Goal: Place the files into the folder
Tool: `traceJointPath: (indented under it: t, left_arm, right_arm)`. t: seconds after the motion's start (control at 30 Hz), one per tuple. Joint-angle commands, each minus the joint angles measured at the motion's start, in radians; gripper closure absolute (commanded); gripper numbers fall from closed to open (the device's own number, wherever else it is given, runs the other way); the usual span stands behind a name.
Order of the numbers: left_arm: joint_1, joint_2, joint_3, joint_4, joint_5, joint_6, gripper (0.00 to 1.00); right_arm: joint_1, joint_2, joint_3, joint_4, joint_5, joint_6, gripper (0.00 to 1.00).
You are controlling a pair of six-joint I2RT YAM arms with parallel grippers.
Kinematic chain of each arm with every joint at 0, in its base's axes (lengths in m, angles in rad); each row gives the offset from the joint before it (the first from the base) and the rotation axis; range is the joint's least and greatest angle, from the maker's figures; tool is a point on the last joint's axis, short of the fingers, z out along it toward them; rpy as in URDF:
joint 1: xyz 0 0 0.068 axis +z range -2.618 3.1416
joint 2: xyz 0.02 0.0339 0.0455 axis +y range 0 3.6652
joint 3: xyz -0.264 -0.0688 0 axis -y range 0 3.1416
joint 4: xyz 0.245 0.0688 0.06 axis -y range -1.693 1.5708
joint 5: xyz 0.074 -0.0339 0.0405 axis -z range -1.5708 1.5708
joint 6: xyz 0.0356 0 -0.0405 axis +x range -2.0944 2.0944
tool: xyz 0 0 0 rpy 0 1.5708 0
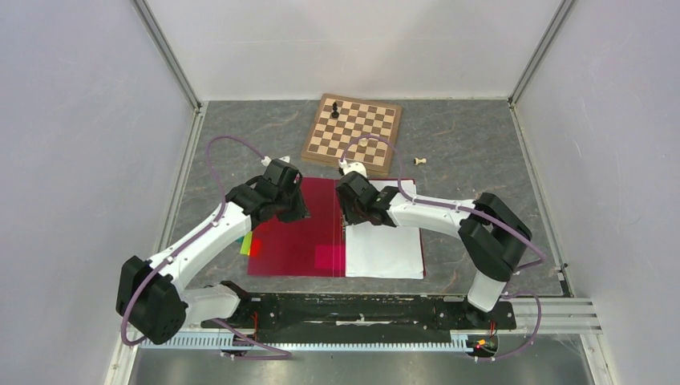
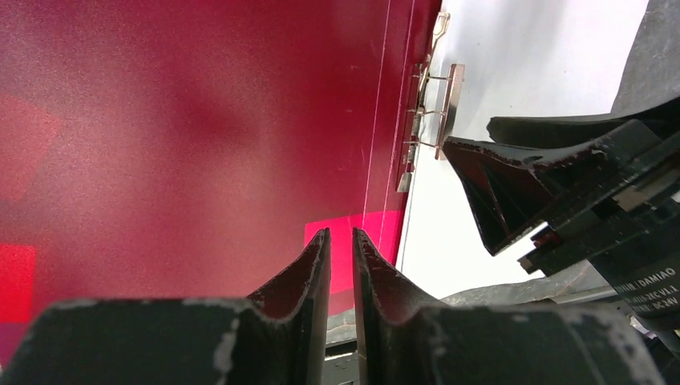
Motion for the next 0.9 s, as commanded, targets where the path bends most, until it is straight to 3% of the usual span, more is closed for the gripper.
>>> traceJointPath:
  t: [0.0,0.87]
  left_arm:
    - [0.018,-0.038,-0.004,-0.011,0.015,0.051,0.77]
    - [0.031,-0.045,-0.015,-0.01,0.036,0.052,0.78]
  right_arm:
    - [0.007,0.041,0.075,0.02,0.036,0.003,0.57]
    - [0.005,0.109,0.074,0.014,0.052,0.001,0.77]
